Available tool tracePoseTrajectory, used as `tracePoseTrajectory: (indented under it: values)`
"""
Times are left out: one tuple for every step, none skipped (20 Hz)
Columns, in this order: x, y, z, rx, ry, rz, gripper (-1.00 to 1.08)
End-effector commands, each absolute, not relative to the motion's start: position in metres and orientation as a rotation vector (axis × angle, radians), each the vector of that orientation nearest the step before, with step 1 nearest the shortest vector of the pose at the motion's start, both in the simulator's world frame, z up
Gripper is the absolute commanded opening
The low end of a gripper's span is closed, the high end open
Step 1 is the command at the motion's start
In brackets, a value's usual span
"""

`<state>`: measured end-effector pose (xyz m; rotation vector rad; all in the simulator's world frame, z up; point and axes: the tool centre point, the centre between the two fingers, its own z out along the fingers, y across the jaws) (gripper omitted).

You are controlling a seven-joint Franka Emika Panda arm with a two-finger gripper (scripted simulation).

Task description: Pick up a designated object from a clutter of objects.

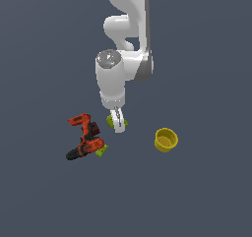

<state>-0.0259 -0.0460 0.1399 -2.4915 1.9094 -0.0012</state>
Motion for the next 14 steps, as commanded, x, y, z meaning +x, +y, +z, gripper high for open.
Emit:
tracePoseTrajectory:
  values:
    - [-0.032,-0.033,0.161,-2.491,1.91,-0.005,-1.0]
    - [-0.035,-0.027,0.17,-2.491,1.911,-0.005,-1.0]
    - [-0.037,-0.022,0.178,-2.491,1.911,-0.005,-1.0]
    - [-0.04,-0.016,0.187,-2.491,1.912,-0.006,-1.0]
    - [-0.043,-0.011,0.196,-2.491,1.912,-0.006,-1.0]
    - [-0.046,-0.005,0.205,-2.491,1.912,-0.006,-1.0]
    - [-0.048,0.001,0.215,-2.492,1.913,-0.007,-1.0]
    - [-0.051,0.007,0.224,-2.492,1.914,-0.008,-1.0]
    - [-0.054,0.013,0.234,-2.492,1.914,-0.008,-1.0]
    - [-0.057,0.02,0.244,-2.492,1.914,-0.008,-1.0]
    - [-0.06,0.026,0.254,-2.492,1.915,-0.009,-1.0]
    - [-0.063,0.032,0.264,-2.492,1.915,-0.009,-1.0]
    - [-0.066,0.038,0.274,-2.493,1.916,-0.009,-1.0]
    - [-0.069,0.045,0.284,-2.493,1.916,-0.009,-1.0]
